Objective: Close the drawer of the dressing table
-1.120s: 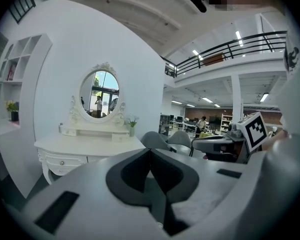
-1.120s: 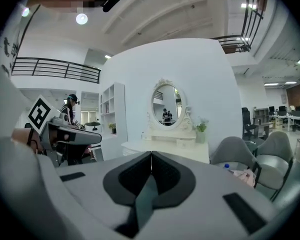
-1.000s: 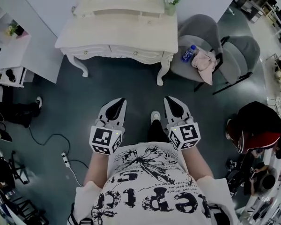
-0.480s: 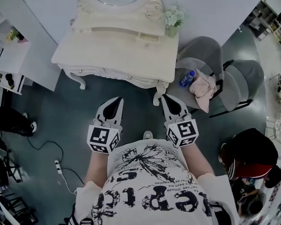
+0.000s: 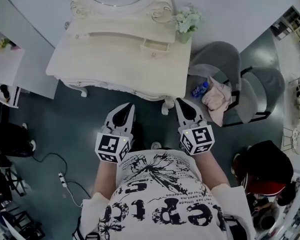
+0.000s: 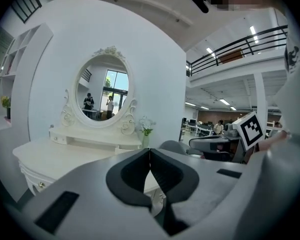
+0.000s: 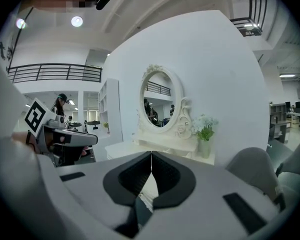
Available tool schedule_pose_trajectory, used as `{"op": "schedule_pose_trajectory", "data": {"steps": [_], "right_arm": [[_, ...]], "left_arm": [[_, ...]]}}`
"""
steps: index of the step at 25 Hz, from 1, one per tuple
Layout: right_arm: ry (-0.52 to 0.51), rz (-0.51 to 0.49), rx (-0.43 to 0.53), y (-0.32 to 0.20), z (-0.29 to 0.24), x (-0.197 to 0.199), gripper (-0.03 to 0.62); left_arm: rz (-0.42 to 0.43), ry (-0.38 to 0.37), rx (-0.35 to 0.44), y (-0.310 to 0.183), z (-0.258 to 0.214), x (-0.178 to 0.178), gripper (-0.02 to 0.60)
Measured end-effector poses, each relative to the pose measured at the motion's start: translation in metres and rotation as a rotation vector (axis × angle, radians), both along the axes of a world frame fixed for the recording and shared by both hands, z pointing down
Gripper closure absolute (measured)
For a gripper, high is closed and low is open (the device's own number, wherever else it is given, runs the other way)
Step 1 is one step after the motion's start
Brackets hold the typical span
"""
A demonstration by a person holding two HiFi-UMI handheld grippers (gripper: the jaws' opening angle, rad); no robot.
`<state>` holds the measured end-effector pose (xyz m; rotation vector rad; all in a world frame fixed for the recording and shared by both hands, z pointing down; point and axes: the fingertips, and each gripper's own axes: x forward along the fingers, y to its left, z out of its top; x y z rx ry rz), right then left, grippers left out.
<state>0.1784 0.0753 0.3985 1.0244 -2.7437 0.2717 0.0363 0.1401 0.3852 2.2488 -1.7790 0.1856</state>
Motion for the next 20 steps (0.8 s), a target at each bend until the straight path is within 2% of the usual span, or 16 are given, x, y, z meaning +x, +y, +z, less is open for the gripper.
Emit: {"op": "schedule_pose_trajectory", "data": {"steps": [4, 9, 14, 20], "right_arm": [[0.006, 0.076, 0.007, -0.037, 0.004, -0.017, 0.577], [0.010, 0.157, -0.001, -0.095, 0.000, -0.054, 0.577], [-0.002, 0.293, -0.014, -0.142, -0.004, -0.088, 0.577], [0.025, 0.365, -0.018, -0.186, 0.008, -0.131, 0.577]], "left_arm": [[0.071, 0.000, 0.007, -0.049, 0.002, -0.021, 0.563], [0.141, 0.002, 0.022, -0.120, -0.010, -0.067, 0.563], [0.262, -0.014, 0.013, -0.183, -0.019, -0.113, 0.562], [0.321, -0.003, 0.000, -0.240, -0.008, -0.160, 0.563]]}}
